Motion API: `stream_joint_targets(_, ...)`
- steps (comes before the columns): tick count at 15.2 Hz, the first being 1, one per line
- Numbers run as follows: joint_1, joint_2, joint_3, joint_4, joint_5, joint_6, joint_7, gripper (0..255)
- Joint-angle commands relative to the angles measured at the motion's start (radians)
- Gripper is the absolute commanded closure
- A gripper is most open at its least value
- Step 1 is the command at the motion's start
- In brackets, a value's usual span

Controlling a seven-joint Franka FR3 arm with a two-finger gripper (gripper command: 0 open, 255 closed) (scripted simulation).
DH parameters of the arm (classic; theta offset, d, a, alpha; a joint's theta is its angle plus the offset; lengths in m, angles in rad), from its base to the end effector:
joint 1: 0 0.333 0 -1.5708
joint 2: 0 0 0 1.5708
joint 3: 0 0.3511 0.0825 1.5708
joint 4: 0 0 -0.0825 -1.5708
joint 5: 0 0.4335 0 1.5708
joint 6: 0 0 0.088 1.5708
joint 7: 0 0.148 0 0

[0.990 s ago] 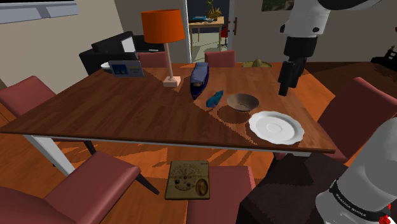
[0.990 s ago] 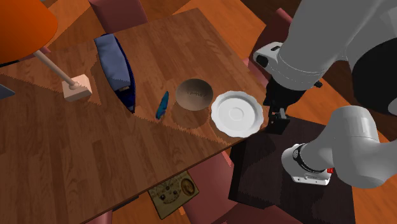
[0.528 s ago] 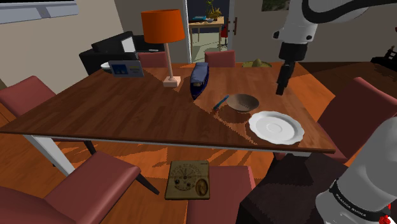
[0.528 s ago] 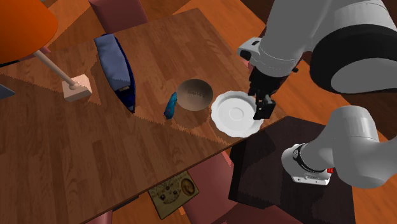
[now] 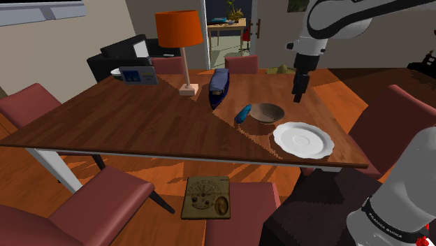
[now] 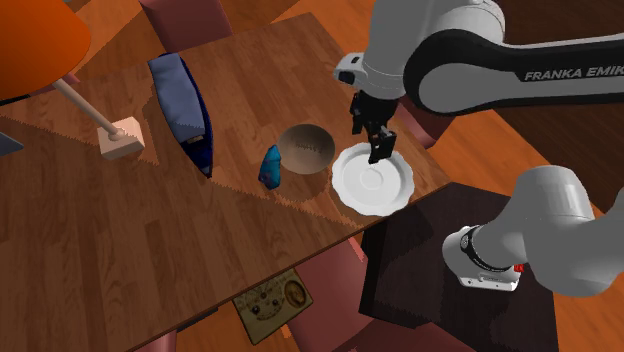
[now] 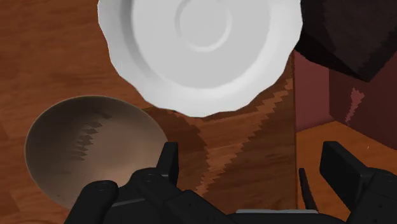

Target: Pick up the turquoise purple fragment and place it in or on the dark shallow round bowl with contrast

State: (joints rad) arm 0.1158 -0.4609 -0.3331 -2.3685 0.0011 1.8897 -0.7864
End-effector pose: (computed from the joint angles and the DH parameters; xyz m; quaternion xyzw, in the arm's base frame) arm 0.4315 -0.0992 0.4581 -0.9519 -0.2967 -0.0166 0.0742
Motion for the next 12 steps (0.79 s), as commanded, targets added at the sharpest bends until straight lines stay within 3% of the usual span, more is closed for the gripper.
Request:
stream_joint_targets(1,0.025,0.079,-0.044,0.034,0.017,0.049,-0.115,0)
stream_joint_targets(7,0.088,0.335,-0.143,0.198,0.141,0.124,-0.457,0)
stream_joint_targets(12,0.090,0.560,-0.161,0.381,0.288,0.125,-0.734,0)
